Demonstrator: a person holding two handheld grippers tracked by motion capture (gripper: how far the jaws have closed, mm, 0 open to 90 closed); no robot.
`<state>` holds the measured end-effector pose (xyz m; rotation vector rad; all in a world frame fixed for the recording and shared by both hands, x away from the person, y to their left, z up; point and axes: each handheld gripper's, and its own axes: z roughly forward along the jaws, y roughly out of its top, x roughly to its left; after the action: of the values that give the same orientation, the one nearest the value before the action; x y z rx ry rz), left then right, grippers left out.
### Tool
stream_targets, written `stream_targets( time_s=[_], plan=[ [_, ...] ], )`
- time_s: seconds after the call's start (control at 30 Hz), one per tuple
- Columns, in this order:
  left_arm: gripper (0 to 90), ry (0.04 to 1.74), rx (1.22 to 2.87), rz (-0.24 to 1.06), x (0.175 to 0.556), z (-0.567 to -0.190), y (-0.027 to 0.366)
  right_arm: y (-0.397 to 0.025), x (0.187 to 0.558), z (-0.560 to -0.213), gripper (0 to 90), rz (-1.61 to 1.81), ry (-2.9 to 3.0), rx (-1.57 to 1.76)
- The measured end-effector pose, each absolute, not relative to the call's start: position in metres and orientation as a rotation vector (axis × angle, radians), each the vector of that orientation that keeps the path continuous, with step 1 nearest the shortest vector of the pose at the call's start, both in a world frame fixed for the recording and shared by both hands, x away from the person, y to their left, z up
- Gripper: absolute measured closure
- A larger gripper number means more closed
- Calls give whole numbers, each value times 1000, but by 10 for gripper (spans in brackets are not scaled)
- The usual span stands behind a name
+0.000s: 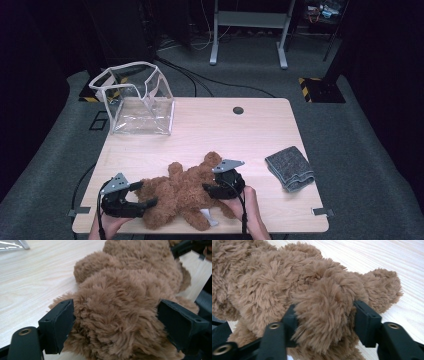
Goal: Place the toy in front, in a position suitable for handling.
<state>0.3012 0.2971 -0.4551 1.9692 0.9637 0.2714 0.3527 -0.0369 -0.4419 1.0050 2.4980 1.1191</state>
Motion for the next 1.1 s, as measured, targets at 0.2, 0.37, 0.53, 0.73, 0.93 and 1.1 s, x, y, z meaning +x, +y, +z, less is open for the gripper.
stream_targets(
  time_s=[0.2,0.37,0.53,0.73,0.93,1.1],
  plan=[
    [285,951,2030,272,302,-464,288,-38,358,-452,598,1145,2512,1031],
    [478,936,2022,275,302,-468,290,-39,359,-453,669,1174,2515,1039],
    [624,928,1987,307,298,-472,292,-37,356,-453,708,1210,2486,1030],
    [655,925,1980,340,297,-471,290,-44,354,-447,620,1236,2465,1019],
    [650,926,1986,315,299,-468,291,-48,349,-439,580,1229,2435,992],
    [632,924,1981,311,300,-468,292,-49,346,-429,560,1246,2391,978]
  ],
)
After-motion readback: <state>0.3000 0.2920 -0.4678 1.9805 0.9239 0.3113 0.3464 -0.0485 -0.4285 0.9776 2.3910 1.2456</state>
